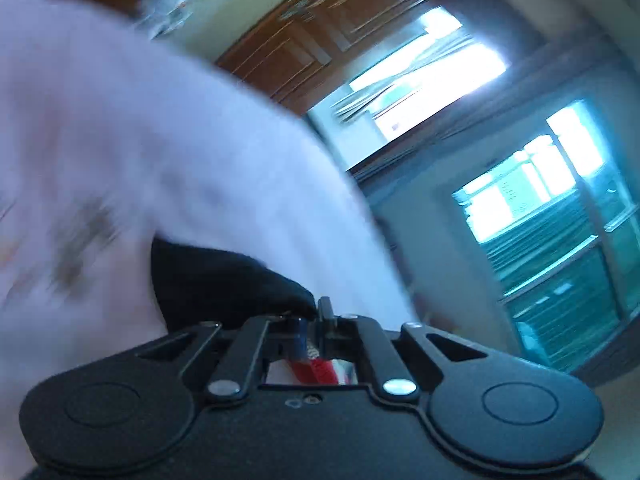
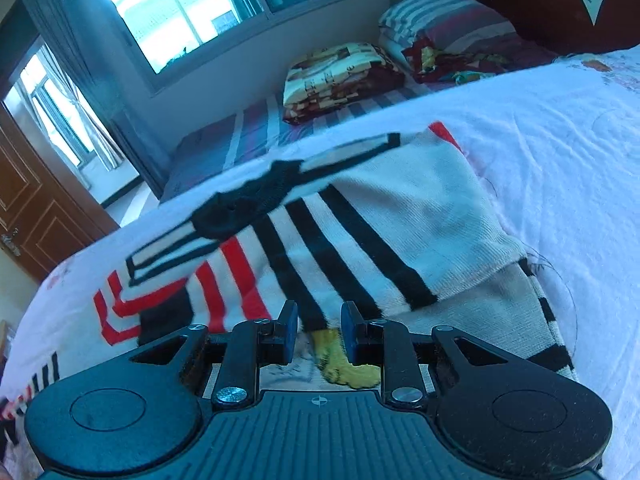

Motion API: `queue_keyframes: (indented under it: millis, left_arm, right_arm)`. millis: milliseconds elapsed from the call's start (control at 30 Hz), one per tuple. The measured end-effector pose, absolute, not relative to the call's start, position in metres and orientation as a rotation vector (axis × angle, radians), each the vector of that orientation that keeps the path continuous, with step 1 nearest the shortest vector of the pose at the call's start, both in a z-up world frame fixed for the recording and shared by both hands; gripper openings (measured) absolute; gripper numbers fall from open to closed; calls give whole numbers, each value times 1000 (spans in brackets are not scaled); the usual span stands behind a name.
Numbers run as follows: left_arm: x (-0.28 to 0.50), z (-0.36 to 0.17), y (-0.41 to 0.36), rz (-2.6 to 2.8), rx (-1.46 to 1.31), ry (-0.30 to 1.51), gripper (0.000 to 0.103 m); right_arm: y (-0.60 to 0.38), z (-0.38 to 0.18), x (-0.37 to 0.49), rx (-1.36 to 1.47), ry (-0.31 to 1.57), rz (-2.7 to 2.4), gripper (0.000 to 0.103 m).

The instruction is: Fold small clothes

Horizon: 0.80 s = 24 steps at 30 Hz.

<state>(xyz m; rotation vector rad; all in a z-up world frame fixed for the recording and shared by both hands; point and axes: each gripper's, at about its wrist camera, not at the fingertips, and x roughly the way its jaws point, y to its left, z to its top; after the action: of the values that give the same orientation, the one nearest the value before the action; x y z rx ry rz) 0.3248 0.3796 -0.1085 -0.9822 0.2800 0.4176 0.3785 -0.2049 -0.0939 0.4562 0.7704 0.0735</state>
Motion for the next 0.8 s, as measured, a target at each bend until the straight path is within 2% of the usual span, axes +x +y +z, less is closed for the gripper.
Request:
queue_keyframes:
  millis: [100,200,300,467,633,800]
  left_arm:
    - [349,-96,376,411,-900,305,5]
    - [371,-128,382,508,-846,527,5]
    - [361,-135,384,471,-836,518,6]
    - [354,-96,353,430,-726,389,5]
    - [384,-46,254,233,-489,346,5]
    - [428,-38,105,-27,-230,434,5]
  right_arm:
    - [-197,-92,377,454,759,72,24]
    - [-198,-101,377,469,778,61,24]
    - [-211,-110,378,482,790,43,24]
    - [-239,-115,378,518,772,38,24]
    - [-261,-114,383,548,752,56,24]
    - [-284,-110,382,568,735,57,24]
